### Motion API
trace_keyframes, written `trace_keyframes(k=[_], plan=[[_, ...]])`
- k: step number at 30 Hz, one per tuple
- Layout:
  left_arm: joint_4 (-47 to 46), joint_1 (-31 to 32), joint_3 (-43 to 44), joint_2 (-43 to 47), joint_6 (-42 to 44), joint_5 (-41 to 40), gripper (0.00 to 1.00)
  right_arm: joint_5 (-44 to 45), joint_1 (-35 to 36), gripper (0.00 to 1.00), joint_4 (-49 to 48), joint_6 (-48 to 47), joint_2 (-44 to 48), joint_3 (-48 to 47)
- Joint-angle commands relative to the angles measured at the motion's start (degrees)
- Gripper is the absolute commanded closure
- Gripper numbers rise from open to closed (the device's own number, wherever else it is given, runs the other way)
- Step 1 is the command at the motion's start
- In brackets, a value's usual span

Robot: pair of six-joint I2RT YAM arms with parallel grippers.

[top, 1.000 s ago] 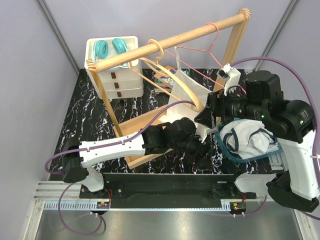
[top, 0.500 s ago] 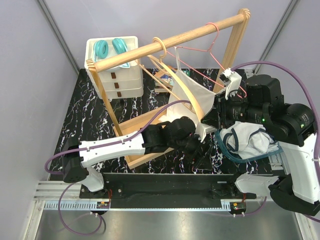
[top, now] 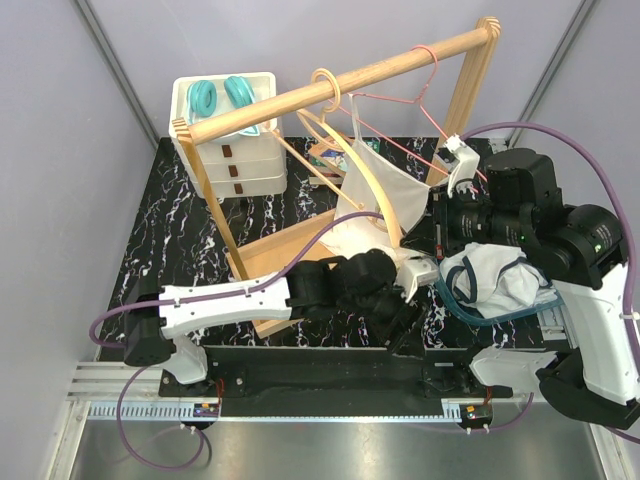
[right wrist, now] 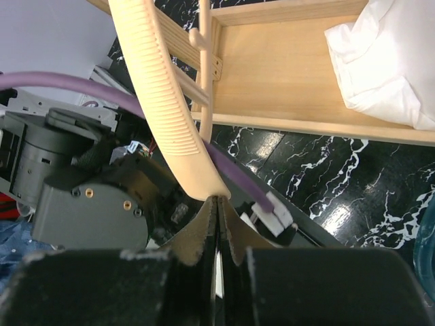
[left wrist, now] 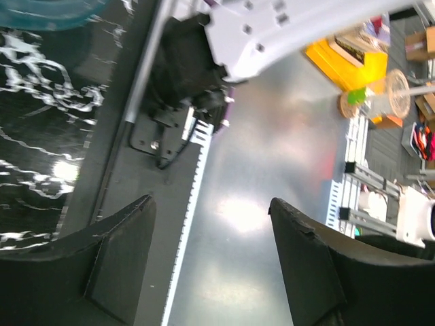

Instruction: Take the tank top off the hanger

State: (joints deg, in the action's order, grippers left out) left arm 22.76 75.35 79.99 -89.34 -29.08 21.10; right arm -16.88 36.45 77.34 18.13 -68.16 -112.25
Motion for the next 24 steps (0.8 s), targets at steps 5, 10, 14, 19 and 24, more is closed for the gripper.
trace_keyframes(k=[5, 10, 14, 19, 24], plan=[[-2.3, 5.2, -3.3, 3.9, -1.7, -2.8, 0.29, -2.1, 0.5, 0.92, -4.9, 5.2, -0.5, -0.6], [-2.3, 7.5, -4.2, 4.3, -2.4, -4.6, 0.30, -1.4, 0.4, 0.88, -5.2, 7.4, 0.1, -0.7], [-2.3, 8.8, -4.6, 4.2, -3.5, -5.5, 0.30, -0.9, 0.4, 0.85, -5.1, 8.3, 0.5, -1.1], [-2.3, 10.3, -5.2, 3.5, -4.1, -6.0, 0.30, 2.6, 0.4, 0.77, -3.6, 8.7, 0.0, -4.2], [-3.4, 12.8, -6.5, 0.7, -4.5, -6.0, 0.29, 1.3, 0.4, 0.53, -3.6, 7.5, -2.0, -7.3]])
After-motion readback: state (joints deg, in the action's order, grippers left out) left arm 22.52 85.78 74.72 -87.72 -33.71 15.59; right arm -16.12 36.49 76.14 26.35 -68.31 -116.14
